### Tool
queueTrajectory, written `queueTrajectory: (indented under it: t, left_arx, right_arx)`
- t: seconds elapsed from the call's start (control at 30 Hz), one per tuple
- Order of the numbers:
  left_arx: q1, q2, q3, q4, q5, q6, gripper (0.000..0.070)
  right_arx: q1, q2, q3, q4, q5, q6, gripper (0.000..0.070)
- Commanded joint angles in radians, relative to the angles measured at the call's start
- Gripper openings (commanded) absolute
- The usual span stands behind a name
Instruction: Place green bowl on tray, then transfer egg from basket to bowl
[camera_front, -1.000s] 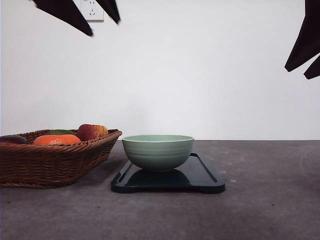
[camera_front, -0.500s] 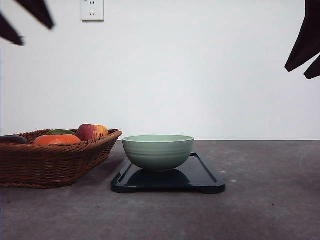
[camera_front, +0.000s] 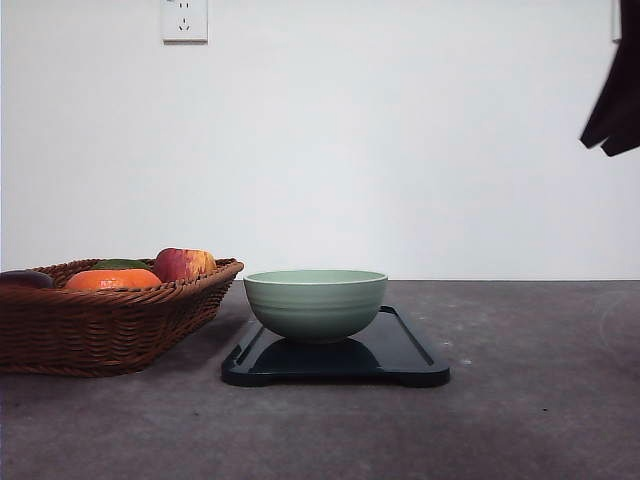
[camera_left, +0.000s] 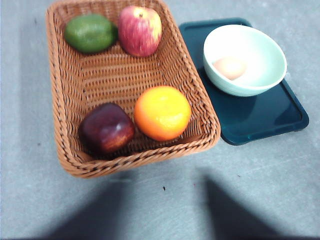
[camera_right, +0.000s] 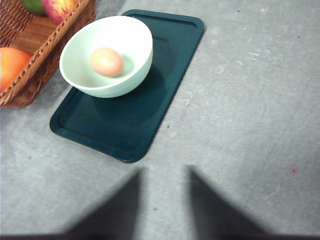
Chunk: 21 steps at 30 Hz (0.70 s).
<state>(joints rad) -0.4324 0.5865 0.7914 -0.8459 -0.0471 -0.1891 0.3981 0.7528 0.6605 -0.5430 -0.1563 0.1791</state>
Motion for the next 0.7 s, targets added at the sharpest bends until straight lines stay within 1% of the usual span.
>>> queueTrajectory:
  t: [0.0,0.1,0.53,0.57,0.6,0.67]
  left_arx:
    - [-0.003,0.001,0.004,0.006,-0.002,-0.010,0.0000]
    - [-0.003,0.000,0.004,-0.006,-0.002,-0.011,0.0000]
    - [-0.003,-0.006,0.004,0.004,-0.002,-0.011,0.0000]
    - [-0.001,-0.007,0.003,0.005,-0.006,0.005,0.0000]
    - [0.003,-0.008,0.003,0.008,-0.015,0.039,0.0000]
    - [0.028,-0.023,-0.029,0.054,-0.022,0.076,0.0000]
  right_arx:
    - [0.005,0.003,0.007,0.002,-0.004,-0.008,0.0013]
    - [0.005,0.001,0.007,-0.009,-0.027,-0.008,0.0013]
    - [0.005,0.002,0.007,-0.004,-0.026,-0.008,0.0013]
    - [0.005,0.002,0.007,-0.004,-0.026,-0.008,0.0013]
    - [0.005,0.002,0.007,-0.004,-0.026,-0.008,0.0013]
    - [0.005,0.002,0.007,-0.004,-0.026,-0.008,0.0013]
